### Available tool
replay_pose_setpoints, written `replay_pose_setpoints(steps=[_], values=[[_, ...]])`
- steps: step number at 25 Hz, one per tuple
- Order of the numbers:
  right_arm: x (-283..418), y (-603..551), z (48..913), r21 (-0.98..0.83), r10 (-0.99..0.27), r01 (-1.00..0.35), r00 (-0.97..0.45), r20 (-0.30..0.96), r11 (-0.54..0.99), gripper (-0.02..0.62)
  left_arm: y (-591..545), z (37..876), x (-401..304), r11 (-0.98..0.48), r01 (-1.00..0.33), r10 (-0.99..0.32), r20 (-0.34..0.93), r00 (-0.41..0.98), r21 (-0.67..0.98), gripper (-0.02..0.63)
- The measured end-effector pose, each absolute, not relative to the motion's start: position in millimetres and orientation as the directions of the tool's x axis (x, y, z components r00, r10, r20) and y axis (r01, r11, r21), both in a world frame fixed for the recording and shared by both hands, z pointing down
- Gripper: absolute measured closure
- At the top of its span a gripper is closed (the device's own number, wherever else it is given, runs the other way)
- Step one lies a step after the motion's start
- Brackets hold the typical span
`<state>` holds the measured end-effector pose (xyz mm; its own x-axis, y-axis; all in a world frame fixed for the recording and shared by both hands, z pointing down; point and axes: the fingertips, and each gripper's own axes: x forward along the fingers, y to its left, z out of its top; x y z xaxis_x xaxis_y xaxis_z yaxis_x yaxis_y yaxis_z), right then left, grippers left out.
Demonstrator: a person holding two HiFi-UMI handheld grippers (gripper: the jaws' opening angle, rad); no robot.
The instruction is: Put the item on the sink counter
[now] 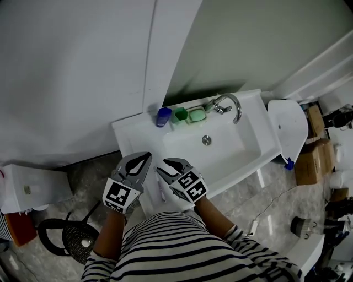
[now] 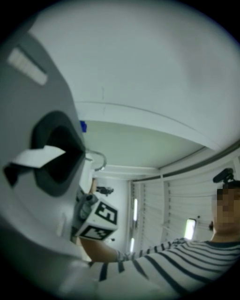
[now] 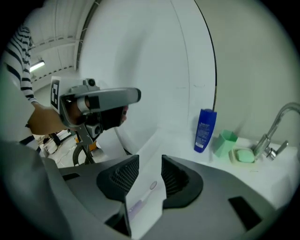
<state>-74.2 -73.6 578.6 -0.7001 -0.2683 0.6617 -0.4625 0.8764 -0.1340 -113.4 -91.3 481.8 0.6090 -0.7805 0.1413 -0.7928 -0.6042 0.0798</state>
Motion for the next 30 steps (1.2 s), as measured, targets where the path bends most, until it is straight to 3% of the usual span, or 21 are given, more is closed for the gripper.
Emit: replay_pose_setpoints(steps=[12,30], values=[[-78,-51,679,-0.262,-0.187,-0.637,-0.548,0.815,0.725,0.453,-79,496,-127,-0.657,-0.749,-0.732,0.164,0.661,0.086,0.598],[-87,-63,730,-0.168,-0.213,-0.738,-0.393,0.895,0.654,0.479,-67,504,-157,-0.685,-0.724,-0.705,0.172,0.688,0.084,0.598]])
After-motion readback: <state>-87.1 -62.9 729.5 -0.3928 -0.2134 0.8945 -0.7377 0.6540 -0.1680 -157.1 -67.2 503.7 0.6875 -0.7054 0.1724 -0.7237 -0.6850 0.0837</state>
